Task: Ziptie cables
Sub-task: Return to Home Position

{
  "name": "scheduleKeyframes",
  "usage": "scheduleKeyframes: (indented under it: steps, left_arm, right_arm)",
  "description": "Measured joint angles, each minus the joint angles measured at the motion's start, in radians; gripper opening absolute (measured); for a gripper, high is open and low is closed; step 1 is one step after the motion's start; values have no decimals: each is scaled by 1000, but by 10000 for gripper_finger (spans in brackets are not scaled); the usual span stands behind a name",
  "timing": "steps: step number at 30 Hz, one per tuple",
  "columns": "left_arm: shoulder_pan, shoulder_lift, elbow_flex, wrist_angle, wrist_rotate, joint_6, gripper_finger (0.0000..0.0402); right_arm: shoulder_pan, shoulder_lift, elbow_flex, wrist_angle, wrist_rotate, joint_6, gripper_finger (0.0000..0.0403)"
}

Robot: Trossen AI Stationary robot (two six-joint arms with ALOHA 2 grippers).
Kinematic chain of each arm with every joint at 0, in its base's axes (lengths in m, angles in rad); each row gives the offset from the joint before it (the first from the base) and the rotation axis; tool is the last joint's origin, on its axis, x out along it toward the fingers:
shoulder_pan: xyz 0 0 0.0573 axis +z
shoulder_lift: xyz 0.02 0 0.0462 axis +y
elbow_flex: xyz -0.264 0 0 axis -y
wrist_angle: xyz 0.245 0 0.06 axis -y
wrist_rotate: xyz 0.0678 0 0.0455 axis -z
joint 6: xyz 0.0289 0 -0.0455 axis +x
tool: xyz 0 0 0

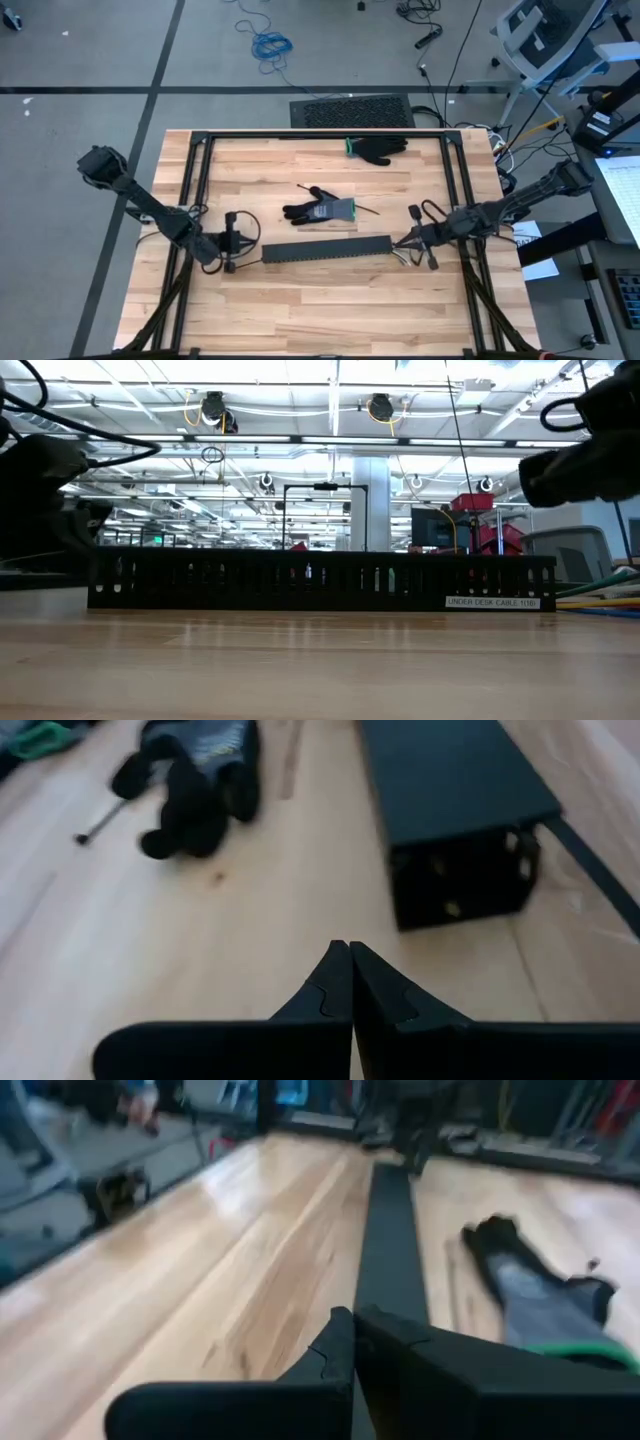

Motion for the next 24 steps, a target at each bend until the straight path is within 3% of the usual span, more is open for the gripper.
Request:
scheduleKeyframes:
  steps: [6, 14, 19, 24]
  left_arm:
    - [-13, 24, 0, 2, 73, -39, 0]
    - [-27, 74, 0, -49, 25, -87, 0]
    - [-24, 82, 0, -66, 10, -279, 0]
    - [-23, 82, 0, -45, 20, -314, 0]
  right_arm:
    - [0, -38, 1, -288, -19, 18, 0]
    - [-8, -37, 1, -296, -38, 36, 0]
    - [-16, -36, 1, -292, -37, 21, 0]
    - [-16, -36, 1, -291, -38, 32, 0]
